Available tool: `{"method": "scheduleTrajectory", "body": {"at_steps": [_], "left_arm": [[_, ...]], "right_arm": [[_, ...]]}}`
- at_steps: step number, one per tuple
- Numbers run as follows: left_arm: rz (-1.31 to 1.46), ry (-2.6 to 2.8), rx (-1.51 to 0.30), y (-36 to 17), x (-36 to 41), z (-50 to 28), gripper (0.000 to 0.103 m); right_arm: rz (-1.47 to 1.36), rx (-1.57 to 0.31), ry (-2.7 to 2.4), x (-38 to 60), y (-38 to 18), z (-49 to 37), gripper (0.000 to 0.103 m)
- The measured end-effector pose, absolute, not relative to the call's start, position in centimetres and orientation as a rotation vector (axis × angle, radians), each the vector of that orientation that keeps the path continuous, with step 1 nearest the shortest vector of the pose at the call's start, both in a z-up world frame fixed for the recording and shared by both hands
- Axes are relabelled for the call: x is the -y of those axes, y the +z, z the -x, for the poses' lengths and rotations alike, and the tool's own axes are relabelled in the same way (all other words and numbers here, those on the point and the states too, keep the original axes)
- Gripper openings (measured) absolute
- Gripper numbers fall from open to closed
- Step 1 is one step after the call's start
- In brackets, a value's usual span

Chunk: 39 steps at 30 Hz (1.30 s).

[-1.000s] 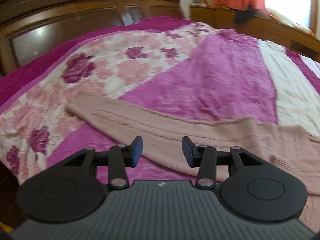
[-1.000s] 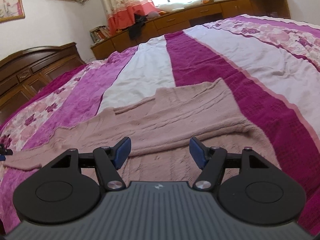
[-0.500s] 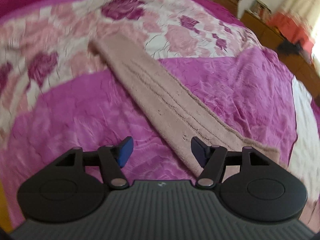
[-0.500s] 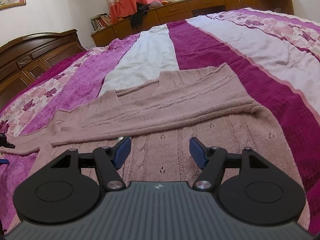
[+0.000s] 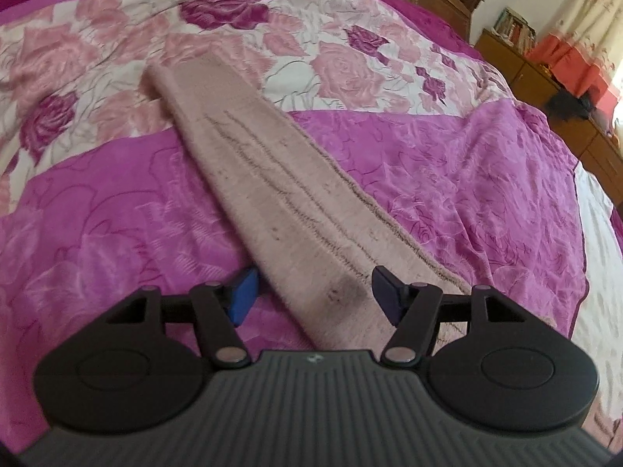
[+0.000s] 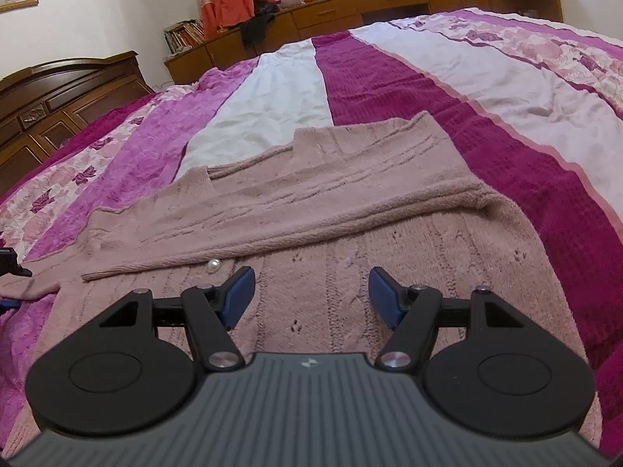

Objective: Fold small clothes
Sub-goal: 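Move the left tool to the other sleeve's cuff and grasp it, then fold the sleeve across the cardigan body with the left tool and release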

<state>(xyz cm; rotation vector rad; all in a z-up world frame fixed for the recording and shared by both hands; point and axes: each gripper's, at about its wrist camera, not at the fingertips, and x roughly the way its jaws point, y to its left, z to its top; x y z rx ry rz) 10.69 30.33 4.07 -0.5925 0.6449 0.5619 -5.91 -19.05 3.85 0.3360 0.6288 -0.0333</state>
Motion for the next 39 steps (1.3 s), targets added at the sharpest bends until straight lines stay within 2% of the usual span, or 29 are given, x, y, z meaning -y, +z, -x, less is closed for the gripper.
{"method": "scheduleTrajectory", "body": {"at_steps": [11, 14, 17, 19, 22, 25, 28, 39], "left_arm": [[0.502, 0.532, -0.619, 3.1, -30.2, -12.4, 0.064], [0.491, 0.525, -0.608, 3.0, -30.3, -12.6, 0.060], [0.473, 0.528, -0.612, 2.9, -30.5, -12.9, 0.050], [0.456, 0.532, -0.614, 2.9, -30.5, -13.0, 0.038], [0.446, 0.525, -0.613, 3.0, -30.6, -12.8, 0.025], [0.445, 0.509, -0.599, 3.4, -30.6, -12.4, 0.014], [0.426, 0.496, -0.576, 4.1, -30.2, -12.1, 0.009], [0.286, 0.396, -0.470, 8.9, -25.6, -10.3, 0.009]], "right_arm": [[-0.317, -0.649, -0.057, 18.6, 3.3, 5.1, 0.072], [-0.310, -0.651, -0.062, 18.4, 3.2, 4.9, 0.072], [-0.306, -0.651, -0.064, 18.3, 3.1, 4.7, 0.072], [-0.307, -0.651, -0.064, 18.3, 3.0, 4.7, 0.072], [-0.308, -0.652, -0.065, 18.3, 3.0, 4.7, 0.072], [-0.308, -0.651, -0.066, 18.3, 3.0, 4.7, 0.072], [-0.310, -0.649, -0.066, 18.4, 3.0, 4.7, 0.072], [-0.325, -0.633, -0.059, 18.6, 3.4, 5.1, 0.072]]}}
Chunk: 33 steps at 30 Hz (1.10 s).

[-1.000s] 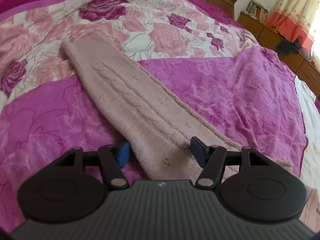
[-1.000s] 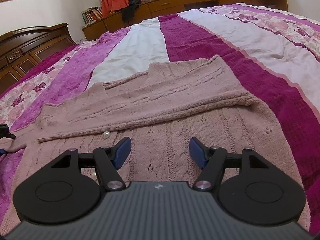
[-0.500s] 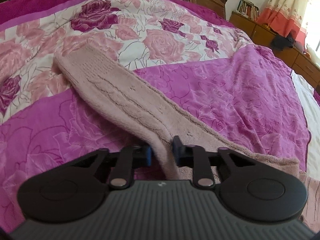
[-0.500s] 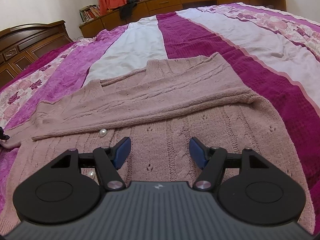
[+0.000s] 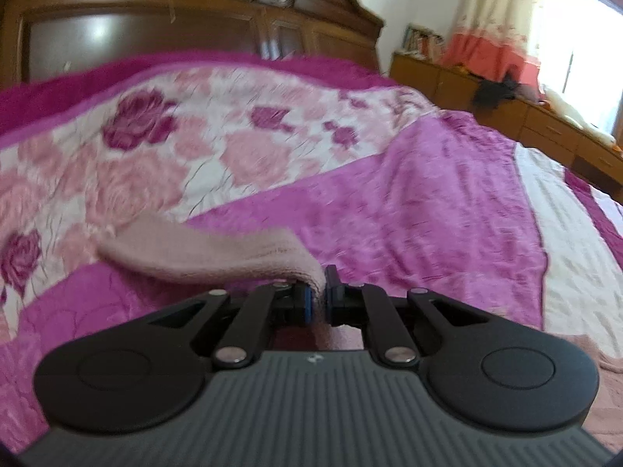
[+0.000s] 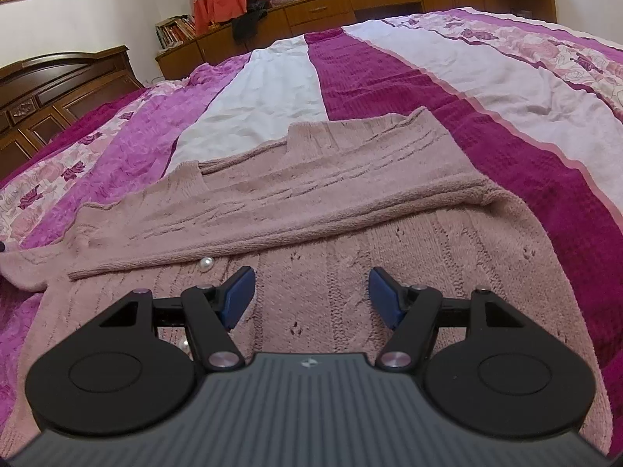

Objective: Fold small clothes
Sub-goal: 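Fold the sleeve across the cardigan body with the left tool and release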

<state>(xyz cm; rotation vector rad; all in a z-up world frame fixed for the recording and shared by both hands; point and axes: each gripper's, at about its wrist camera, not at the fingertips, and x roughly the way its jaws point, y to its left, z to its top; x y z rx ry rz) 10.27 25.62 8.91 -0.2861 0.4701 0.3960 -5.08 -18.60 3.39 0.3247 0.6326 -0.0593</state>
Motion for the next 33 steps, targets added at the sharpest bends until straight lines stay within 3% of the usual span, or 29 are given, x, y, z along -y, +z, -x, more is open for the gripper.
{"method": "scheduleTrajectory", "body": {"at_steps": [13, 33], "left_arm": [[0.183, 0.267, -0.385, 13.6, -19.6, -9.3, 0.009], [0.105, 0.040, -0.337, 16.0, -9.7, -8.7, 0.008]], "right_arm": [[-0.352, -0.605, -0.063, 19.3, 3.9, 5.9, 0.072], [-0.371, -0.598, -0.103, 20.5, 4.6, 6.2, 0.072]]}}
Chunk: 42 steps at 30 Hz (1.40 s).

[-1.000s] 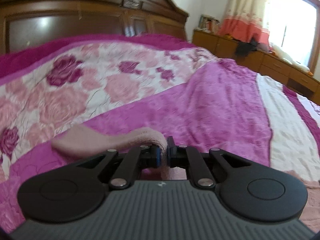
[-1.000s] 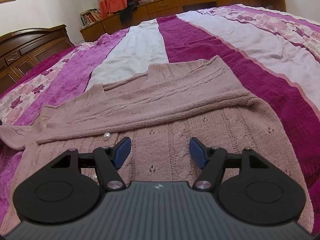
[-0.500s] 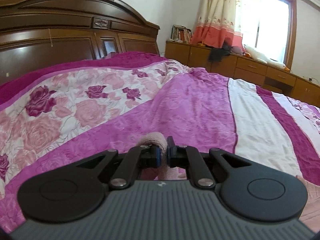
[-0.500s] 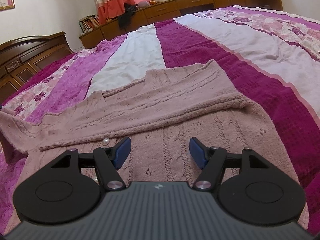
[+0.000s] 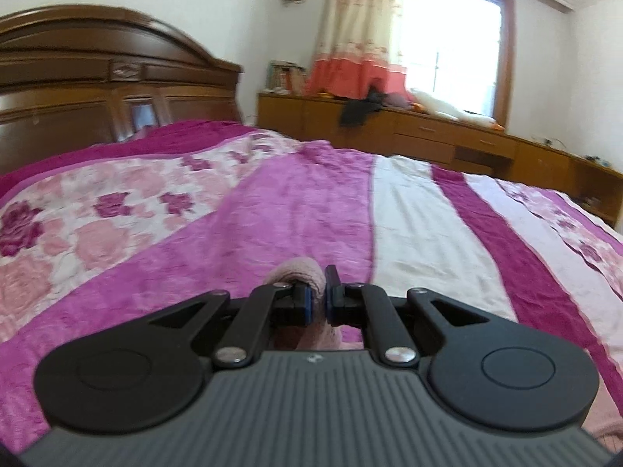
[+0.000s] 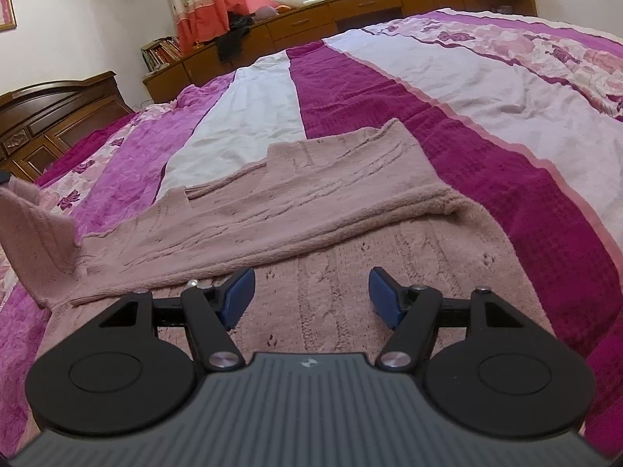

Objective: Fold small clothes
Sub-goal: 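Fold the sleeve across the cardigan body with the left tool and release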

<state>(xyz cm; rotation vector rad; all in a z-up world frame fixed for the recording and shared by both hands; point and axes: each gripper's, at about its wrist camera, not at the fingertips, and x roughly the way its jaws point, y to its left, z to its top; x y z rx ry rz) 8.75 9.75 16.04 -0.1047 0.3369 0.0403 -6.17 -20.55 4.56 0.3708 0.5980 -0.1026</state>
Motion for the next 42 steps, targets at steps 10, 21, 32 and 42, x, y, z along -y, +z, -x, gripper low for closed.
{"method": "scheduleTrajectory", "body": {"at_steps": [10, 21, 32, 42], "left_arm": [[0.021, -0.075, -0.437, 11.6, -3.0, -9.7, 0.008], [-0.052, -0.129, -0.537, 7.5, 0.2, -9.8, 0.009], [-0.085, -0.154, -0.612, 5.2, 1.5, -10.0, 0.009], [-0.052, -0.164, -0.725, 3.7, 1.2, -10.3, 0.013]], "right_arm": [[-0.286, -0.687, -0.104, 20.0, 5.8, 4.2, 0.072], [-0.264, -0.780, -0.098, 20.0, 4.0, 3.1, 0.072], [-0.253, -0.786, -0.082, 19.9, 3.7, 2.8, 0.078], [-0.255, -0.784, -0.078, 19.9, 3.5, 2.7, 0.079]]}}
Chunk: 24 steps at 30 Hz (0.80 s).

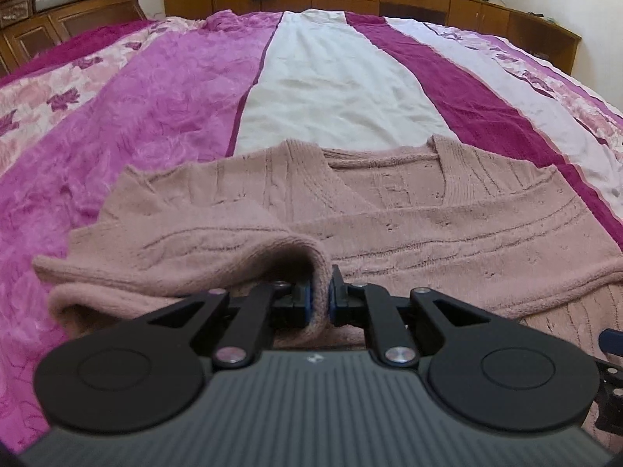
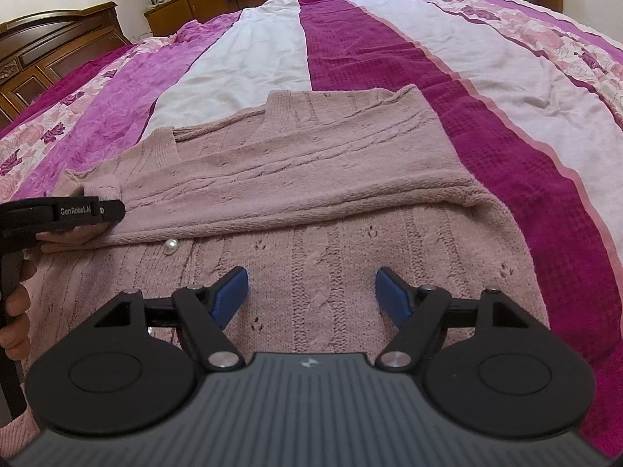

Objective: Fold small clothes
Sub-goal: 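Fold the sleeve across the cardigan body with the left tool and release, then move the right tool to the cardigan's side edge and close on it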

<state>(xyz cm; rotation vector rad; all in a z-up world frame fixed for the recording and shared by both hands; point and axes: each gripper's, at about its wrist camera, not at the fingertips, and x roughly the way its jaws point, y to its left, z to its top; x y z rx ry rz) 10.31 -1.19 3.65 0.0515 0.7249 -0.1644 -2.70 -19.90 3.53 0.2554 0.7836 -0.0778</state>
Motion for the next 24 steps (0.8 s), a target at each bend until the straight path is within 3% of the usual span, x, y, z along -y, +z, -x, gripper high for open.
{"method": "scheduleTrajectory", "body": {"at_steps": [6, 24], "left_arm": [[-0.020, -0.191, -0.757, 4.5, 0.5, -9.3, 0.026], [0.046, -0.057, -0.768, 8.9, -8.3, -4.0, 0.027]], "right_arm": [[-0.258, -0.784, -0.077, 19.9, 3.6, 2.7, 0.079], [-0.248, -0.740, 0.053, 16.4, 6.7, 2.9, 0.079]]}}
